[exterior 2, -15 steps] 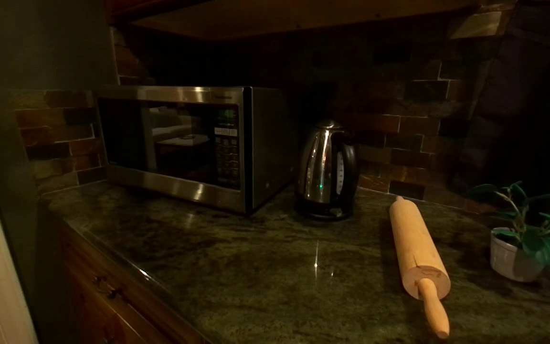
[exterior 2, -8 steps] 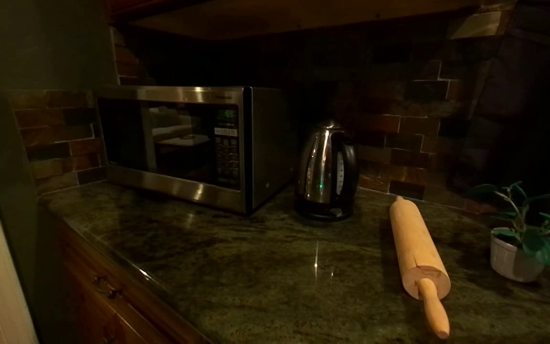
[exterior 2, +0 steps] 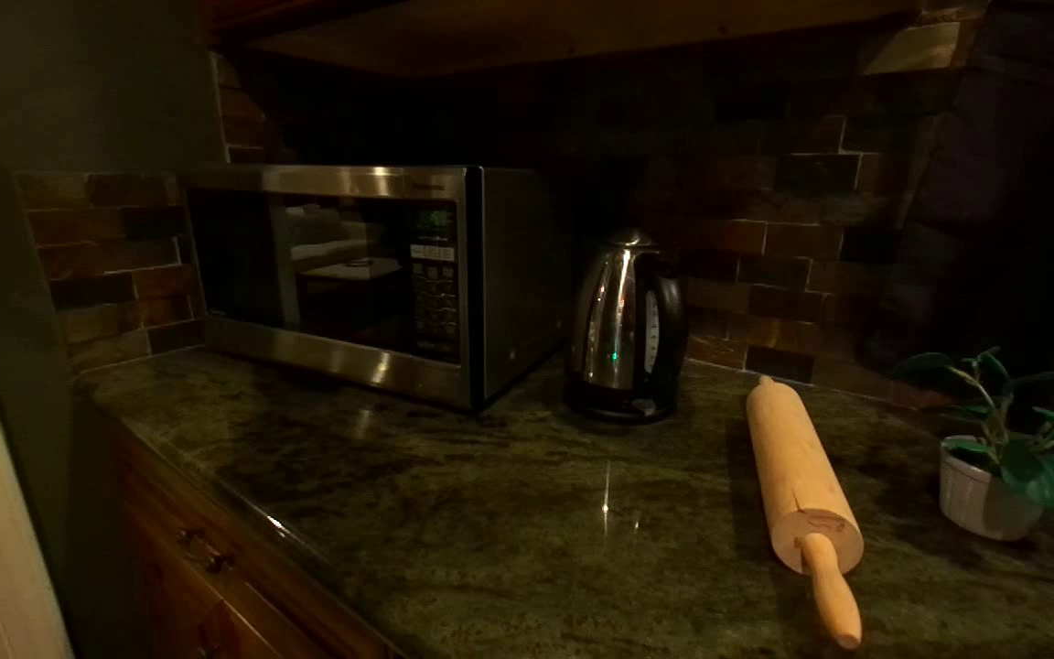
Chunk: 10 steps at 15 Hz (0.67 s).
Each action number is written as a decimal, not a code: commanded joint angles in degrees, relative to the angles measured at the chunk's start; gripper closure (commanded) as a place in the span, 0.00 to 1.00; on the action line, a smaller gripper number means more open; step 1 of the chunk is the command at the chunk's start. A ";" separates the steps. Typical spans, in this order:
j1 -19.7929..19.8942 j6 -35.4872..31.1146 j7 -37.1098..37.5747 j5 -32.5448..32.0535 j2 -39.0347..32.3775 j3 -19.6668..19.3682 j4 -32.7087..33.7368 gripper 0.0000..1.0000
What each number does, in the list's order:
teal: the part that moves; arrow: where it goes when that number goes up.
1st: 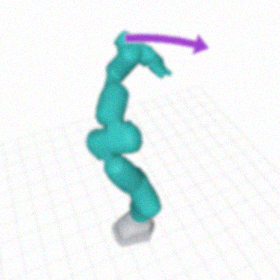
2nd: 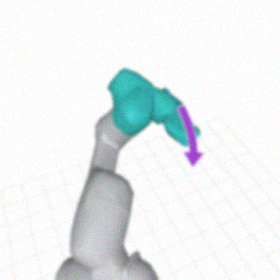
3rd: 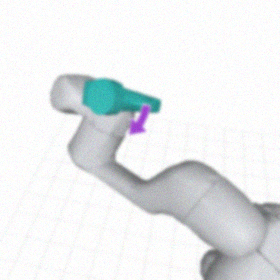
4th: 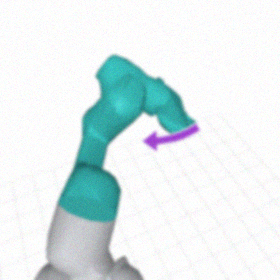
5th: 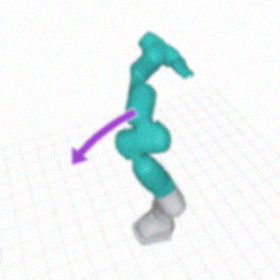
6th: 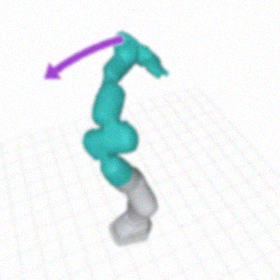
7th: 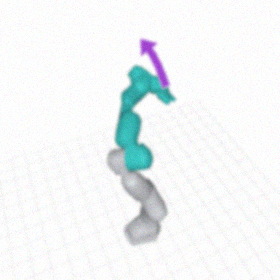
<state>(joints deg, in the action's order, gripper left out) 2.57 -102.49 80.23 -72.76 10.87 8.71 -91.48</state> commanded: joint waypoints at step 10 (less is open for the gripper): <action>-2.56 -1.10 4.48 -3.44 -0.20 -2.49 -2.51 0.00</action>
<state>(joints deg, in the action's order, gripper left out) 1.26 -102.49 82.37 -75.85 10.48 7.53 -92.20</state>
